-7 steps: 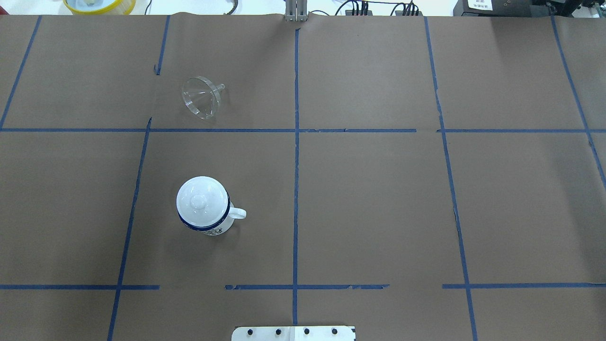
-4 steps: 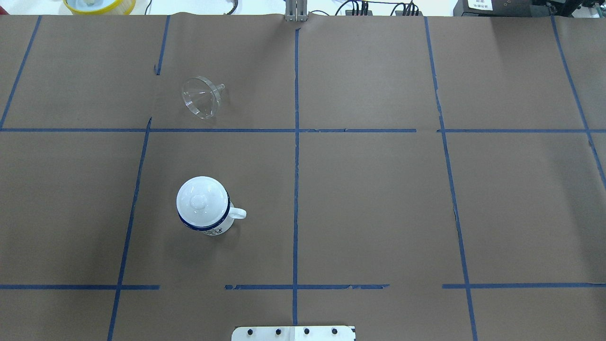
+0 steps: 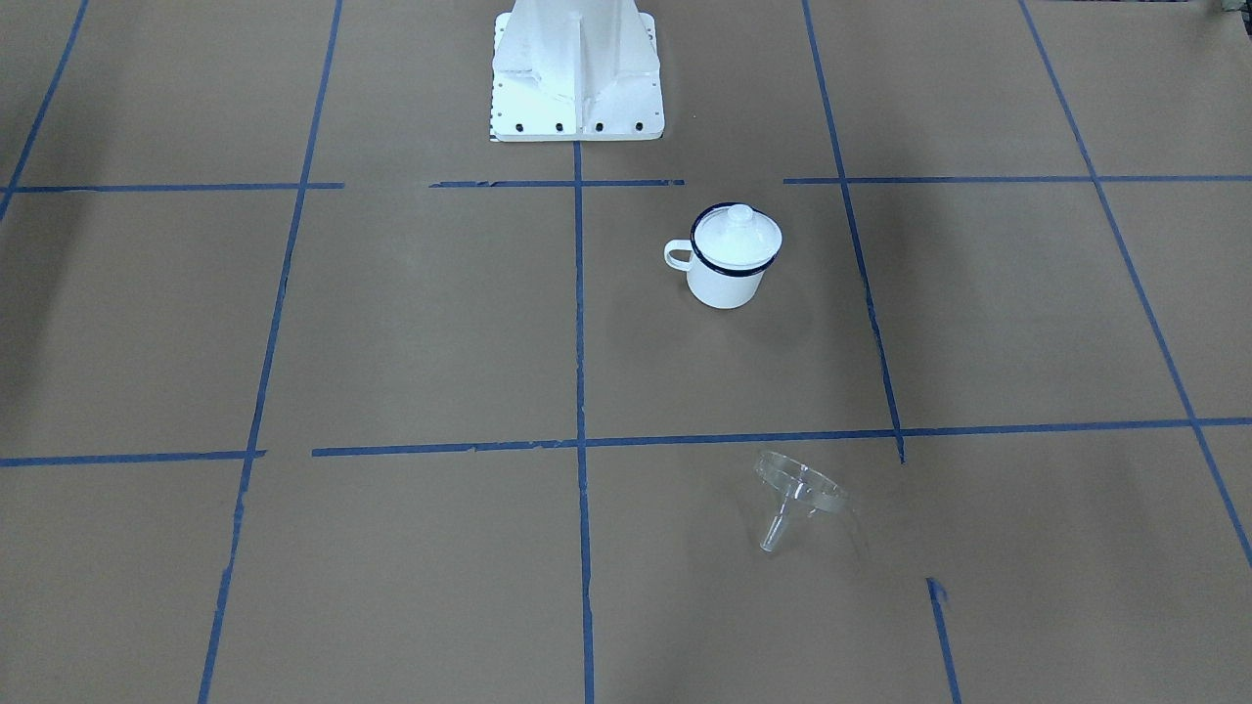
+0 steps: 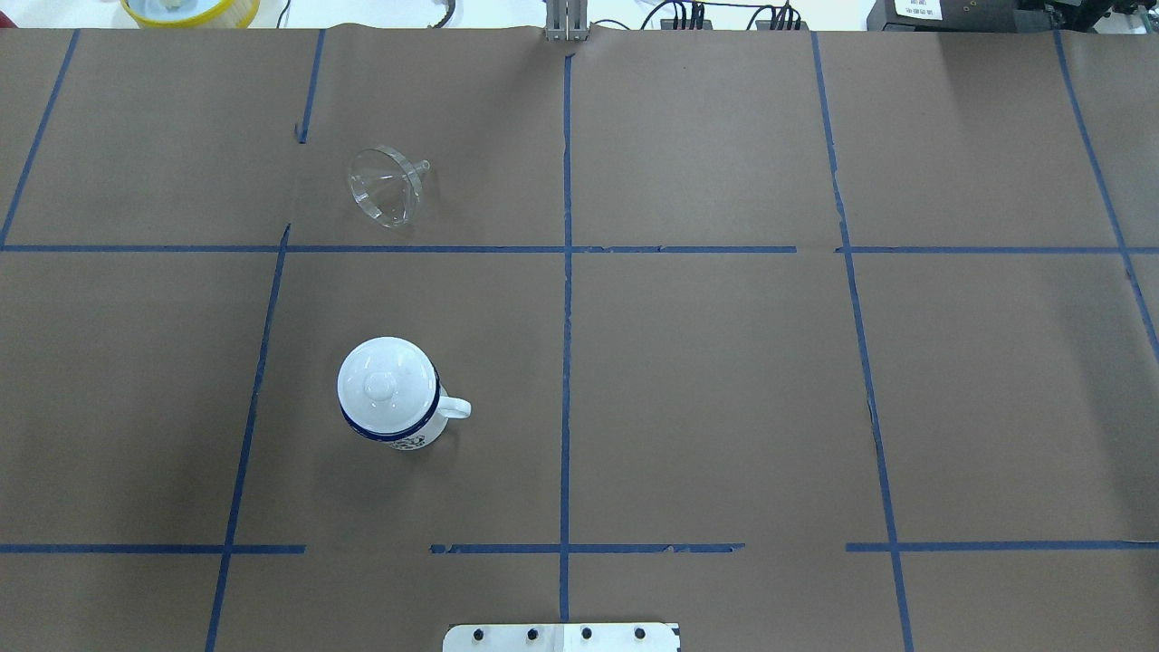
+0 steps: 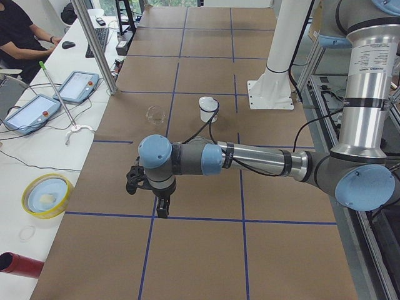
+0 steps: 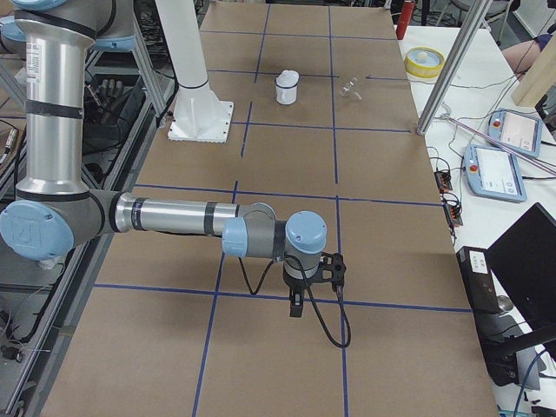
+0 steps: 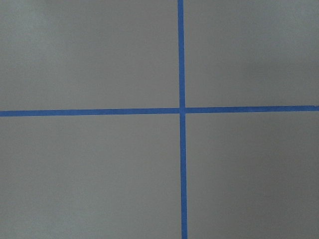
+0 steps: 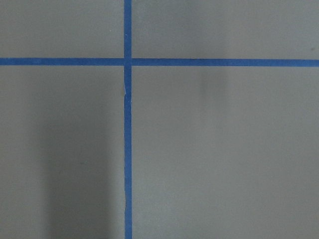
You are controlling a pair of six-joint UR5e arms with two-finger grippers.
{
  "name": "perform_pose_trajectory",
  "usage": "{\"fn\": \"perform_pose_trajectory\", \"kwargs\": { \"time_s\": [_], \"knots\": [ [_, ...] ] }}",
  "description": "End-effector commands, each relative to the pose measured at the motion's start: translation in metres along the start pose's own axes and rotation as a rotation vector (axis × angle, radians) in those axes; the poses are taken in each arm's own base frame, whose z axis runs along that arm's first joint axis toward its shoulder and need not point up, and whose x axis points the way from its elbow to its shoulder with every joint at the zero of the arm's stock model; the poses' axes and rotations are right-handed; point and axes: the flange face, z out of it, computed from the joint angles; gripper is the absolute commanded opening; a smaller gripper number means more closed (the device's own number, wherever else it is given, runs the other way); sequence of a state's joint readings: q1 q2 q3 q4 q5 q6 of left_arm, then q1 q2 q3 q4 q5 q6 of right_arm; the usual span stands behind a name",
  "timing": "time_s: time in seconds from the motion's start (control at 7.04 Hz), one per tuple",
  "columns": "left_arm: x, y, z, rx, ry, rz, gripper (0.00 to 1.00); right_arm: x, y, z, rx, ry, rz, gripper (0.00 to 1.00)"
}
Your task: Remove funnel from cup
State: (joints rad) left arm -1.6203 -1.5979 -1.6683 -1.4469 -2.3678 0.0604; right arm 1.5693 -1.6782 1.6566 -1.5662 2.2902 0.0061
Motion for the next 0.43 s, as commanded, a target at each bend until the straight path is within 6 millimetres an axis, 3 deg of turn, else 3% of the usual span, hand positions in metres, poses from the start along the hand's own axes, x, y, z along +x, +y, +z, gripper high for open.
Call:
{"fn": "perform_pose_trajectory", "kwargs": {
  "time_s": [0.0, 0.28],
  "knots": [
    [-0.001, 0.004, 0.0042, -0.01, 0.007, -0.005, 1.0, 0.0, 0.0, 0.0, 0.0, 0.0, 0.0, 1.0],
    [0.0006, 0.004, 0.0024, -0.008, 0.004, -0.003, 1.0, 0.0005, 0.0001, 0.0005, -0.001, 0.0, 0.001, 1.0]
  ]
}}
